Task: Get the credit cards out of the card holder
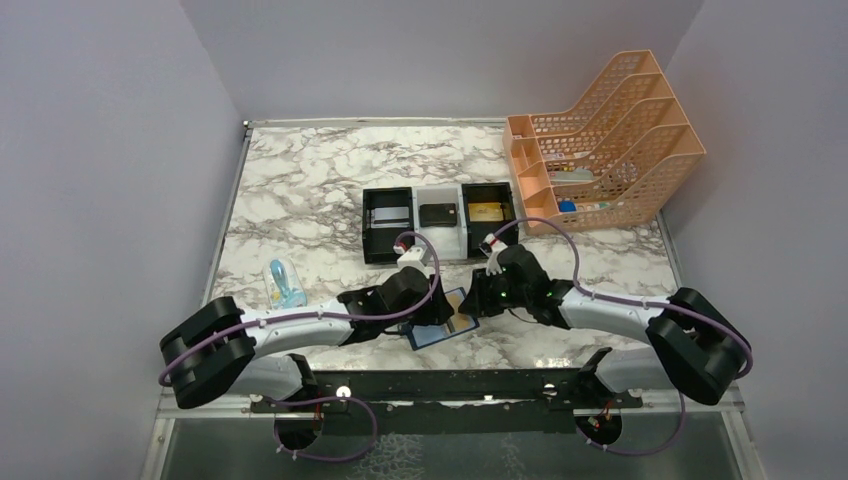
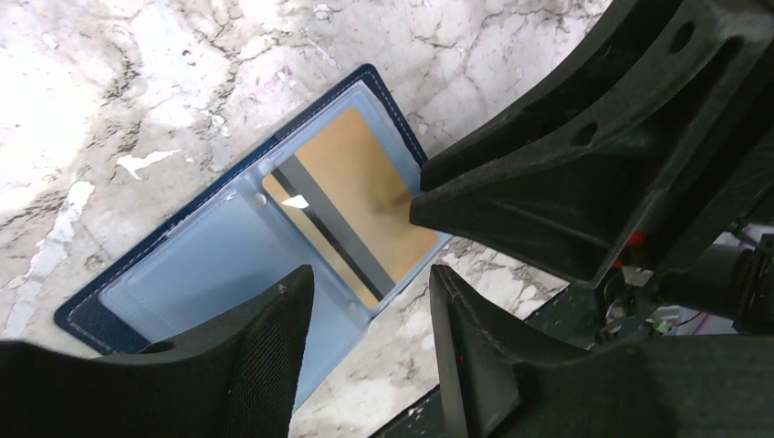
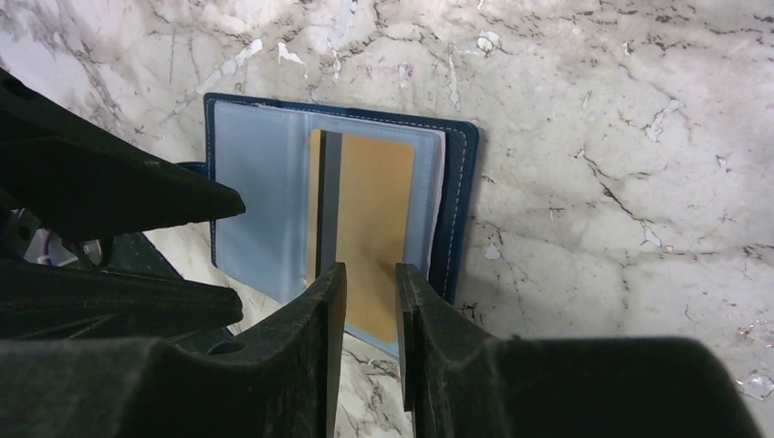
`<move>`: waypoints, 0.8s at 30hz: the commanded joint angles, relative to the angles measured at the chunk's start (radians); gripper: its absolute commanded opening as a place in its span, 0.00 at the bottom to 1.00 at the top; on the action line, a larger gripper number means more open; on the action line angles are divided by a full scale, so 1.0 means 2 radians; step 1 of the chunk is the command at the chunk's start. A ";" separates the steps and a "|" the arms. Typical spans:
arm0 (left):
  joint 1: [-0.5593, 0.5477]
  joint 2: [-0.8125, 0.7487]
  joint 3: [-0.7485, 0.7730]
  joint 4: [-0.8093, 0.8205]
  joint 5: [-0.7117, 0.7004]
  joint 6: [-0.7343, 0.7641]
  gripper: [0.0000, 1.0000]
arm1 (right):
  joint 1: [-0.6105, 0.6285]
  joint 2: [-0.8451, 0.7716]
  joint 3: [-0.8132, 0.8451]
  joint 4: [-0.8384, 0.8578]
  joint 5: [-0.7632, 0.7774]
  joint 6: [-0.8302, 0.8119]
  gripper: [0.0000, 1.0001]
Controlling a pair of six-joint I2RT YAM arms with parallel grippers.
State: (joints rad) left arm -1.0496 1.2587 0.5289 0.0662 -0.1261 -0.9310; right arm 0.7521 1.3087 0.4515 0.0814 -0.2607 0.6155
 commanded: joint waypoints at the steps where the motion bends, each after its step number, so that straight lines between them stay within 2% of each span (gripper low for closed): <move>1: -0.003 0.018 -0.009 0.062 -0.019 -0.035 0.51 | -0.001 0.007 0.010 0.004 -0.006 -0.010 0.26; 6: -0.003 0.040 -0.019 0.085 -0.013 -0.047 0.46 | -0.001 0.026 0.010 0.022 -0.030 -0.010 0.21; 10: -0.003 0.042 -0.032 0.085 -0.019 -0.053 0.43 | 0.000 0.045 0.017 0.009 -0.017 -0.009 0.19; 24: -0.004 0.056 -0.061 0.095 -0.028 -0.072 0.36 | -0.001 0.048 -0.018 0.019 -0.009 0.008 0.18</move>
State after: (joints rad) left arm -1.0496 1.3537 0.4282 0.2382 -0.1528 -1.0534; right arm 0.7513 1.3914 0.4568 0.1230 -0.2867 0.6174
